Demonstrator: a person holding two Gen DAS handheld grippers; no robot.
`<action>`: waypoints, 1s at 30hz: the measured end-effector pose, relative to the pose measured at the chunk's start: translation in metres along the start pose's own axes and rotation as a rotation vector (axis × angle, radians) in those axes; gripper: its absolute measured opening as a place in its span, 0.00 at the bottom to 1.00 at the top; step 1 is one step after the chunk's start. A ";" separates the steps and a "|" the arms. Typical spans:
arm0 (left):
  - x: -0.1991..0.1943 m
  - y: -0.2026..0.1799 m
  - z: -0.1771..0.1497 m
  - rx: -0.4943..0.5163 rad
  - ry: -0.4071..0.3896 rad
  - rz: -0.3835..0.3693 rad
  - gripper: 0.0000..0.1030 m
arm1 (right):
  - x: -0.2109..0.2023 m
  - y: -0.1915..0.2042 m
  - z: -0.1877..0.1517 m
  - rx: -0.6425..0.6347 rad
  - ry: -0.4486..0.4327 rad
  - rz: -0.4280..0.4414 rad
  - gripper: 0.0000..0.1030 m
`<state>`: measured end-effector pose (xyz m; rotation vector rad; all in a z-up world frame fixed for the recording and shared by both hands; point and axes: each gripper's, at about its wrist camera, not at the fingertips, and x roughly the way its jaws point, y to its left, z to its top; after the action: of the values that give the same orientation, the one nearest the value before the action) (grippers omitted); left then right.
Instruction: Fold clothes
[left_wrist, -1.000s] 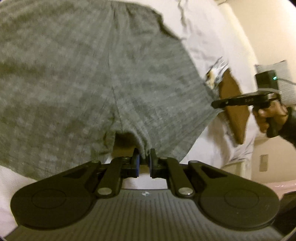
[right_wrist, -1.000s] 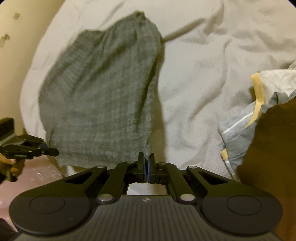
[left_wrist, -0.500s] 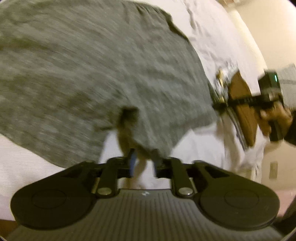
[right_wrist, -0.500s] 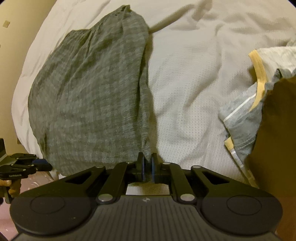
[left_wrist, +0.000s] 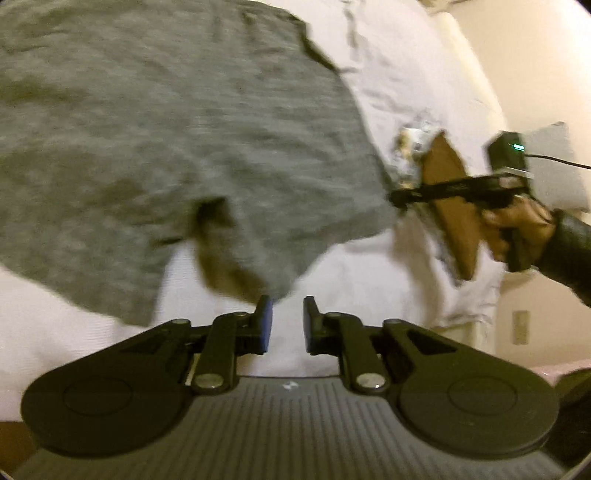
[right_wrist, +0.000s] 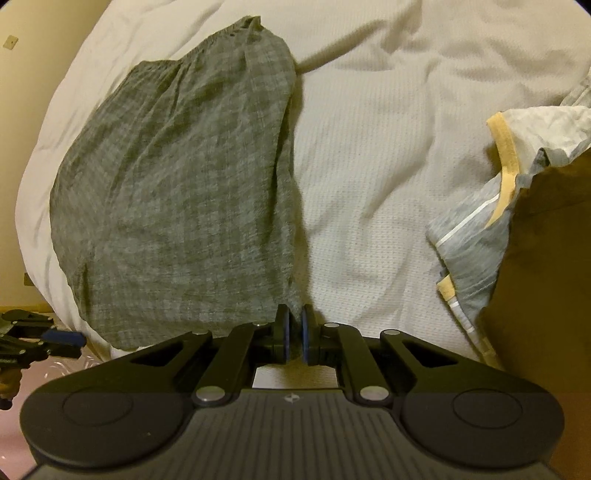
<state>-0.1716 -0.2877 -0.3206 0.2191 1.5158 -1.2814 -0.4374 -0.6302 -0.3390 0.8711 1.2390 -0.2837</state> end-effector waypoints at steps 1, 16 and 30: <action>0.001 0.003 0.000 -0.002 -0.022 0.023 0.41 | 0.001 0.000 -0.001 0.001 -0.002 0.000 0.08; -0.007 0.002 0.014 0.048 0.009 -0.109 0.01 | -0.001 0.000 -0.004 0.008 -0.020 -0.006 0.09; 0.024 0.013 0.013 0.065 -0.049 0.034 0.25 | 0.001 0.007 -0.007 -0.036 -0.017 -0.051 0.05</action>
<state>-0.1644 -0.3038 -0.3445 0.2526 1.4244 -1.3013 -0.4381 -0.6205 -0.3376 0.8053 1.2478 -0.3080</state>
